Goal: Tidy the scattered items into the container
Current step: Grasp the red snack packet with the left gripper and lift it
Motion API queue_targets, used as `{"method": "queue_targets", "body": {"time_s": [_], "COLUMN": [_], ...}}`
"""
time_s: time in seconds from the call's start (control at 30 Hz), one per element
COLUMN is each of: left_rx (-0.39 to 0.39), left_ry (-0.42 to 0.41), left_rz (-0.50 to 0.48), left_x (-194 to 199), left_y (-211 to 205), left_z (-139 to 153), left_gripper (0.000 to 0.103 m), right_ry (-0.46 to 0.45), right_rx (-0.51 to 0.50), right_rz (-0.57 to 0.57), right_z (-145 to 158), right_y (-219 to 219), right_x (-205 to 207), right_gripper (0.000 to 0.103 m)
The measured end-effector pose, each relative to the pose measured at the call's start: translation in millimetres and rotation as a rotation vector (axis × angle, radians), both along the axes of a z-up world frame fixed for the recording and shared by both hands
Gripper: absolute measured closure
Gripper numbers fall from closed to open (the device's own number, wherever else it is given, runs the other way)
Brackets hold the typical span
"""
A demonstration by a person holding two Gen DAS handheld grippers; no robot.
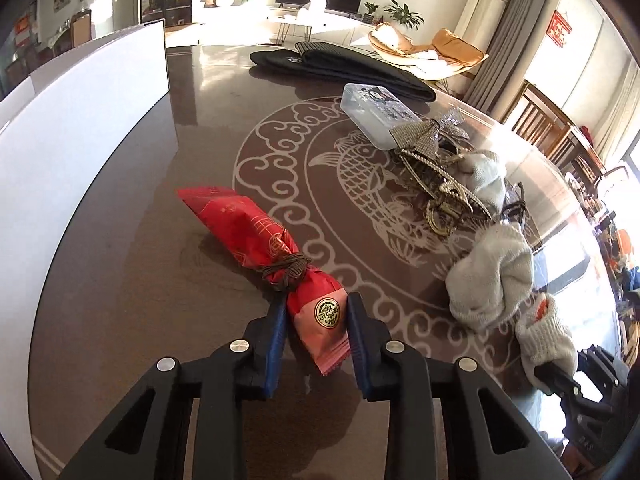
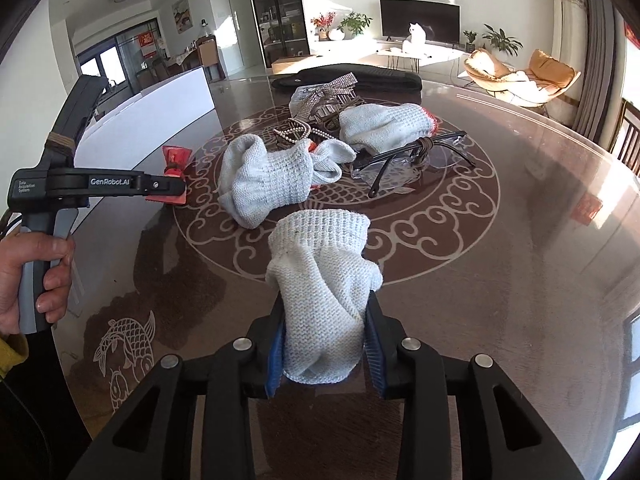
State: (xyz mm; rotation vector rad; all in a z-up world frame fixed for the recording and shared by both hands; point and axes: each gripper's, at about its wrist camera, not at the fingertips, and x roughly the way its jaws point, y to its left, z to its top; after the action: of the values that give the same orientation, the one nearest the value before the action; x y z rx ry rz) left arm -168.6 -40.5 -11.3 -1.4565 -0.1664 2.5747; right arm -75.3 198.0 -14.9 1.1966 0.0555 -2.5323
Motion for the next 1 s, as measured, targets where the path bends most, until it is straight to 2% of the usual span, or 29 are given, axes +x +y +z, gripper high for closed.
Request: {"method": "queue_targets", "body": {"time_s": [0.1,0.2,0.23,0.27,0.3,0.33,0.5,0.57,0.63,0.7,0.73,0.77,0.8,0.83,0.9,1.0], "left_rx": [0.004,0.022,0.013,0.001,-0.009,-0.012,-0.013,-0.047,-0.124,-0.175,-0.164,-0.139,-0.109,-0.064,-0.006,-0.025], "left_ry": [-0.022,-0.027,-0.014,0.0,0.013,0.026,0.047,0.029,0.012,0.031,0.05,0.068,0.071,0.061,0.06,0.083], "left_rz": [-0.077,-0.075,-0.068,-0.058,-0.04,-0.022,0.049,0.07,0.062,0.028,0.033,0.05,0.064,0.066,0.066,0.038], "left_x": [46.8,64.7,65.3,65.5,65.6,65.0,55.9,47.7,40.9,42.2,45.7,49.8,52.2,52.9,55.4,64.2], "left_y": [-14.5,-24.6,-24.9,-24.8,-24.9,-25.0,-27.7,-25.9,-19.6,-12.6,-14.6,-19.7,-25.6,-31.2,-37.1,-26.5], "left_z": [2.1,3.3,4.2,5.2,6.4,8.0,11.8,4.9,-4.3,-7.4,-6.6,-4.3,-2.0,-0.9,-0.8,-1.0], "left_gripper": [0.074,0.068,0.057,0.036,0.026,0.019,0.018,0.018,0.016,0.016,0.024,0.048,0.067,0.078,0.078,0.078], "right_ry": [0.005,0.017,0.02,0.013,0.003,-0.006,0.041,0.06,0.063,0.061,0.044,-0.001,-0.016,0.006,0.002,-0.005], "right_rx": [0.004,0.031,0.035,0.041,0.054,0.076,0.13,0.153,0.227,0.291,0.239,0.177,0.111,0.089,0.064,0.04], "right_rz": [0.015,0.002,0.009,0.029,0.052,0.069,0.118,0.151,0.177,0.162,0.156,0.141,0.107,0.068,0.045,0.043], "right_z": [0.1,-3.5,-3.3,-3.8,-3.6,-3.3,10.4,10.9,5.2,-2.1,-1.8,-4.1,-5.0,-4.2,-3.0,-2.4], "right_y": [-2.6,-5.1,-6.4,-8.1,-10.3,-12.1,-12.3,-19.2,-31.7,-39.5,-36.6,-31.4,-23.7,-17.7,-11.4,-7.9], "right_x": [18.9,29.3,29.9,29.4,29.3,29.7,30.2,24.4,13.9,2.4,-2.7,-8.8,-11.8,-11.0,-12.9,-14.0], "right_gripper": [0.068,0.061,0.053,0.048,0.04,0.037,0.037,0.037,0.036,0.036,0.038,0.039,0.048,0.066,0.069,0.07]}}
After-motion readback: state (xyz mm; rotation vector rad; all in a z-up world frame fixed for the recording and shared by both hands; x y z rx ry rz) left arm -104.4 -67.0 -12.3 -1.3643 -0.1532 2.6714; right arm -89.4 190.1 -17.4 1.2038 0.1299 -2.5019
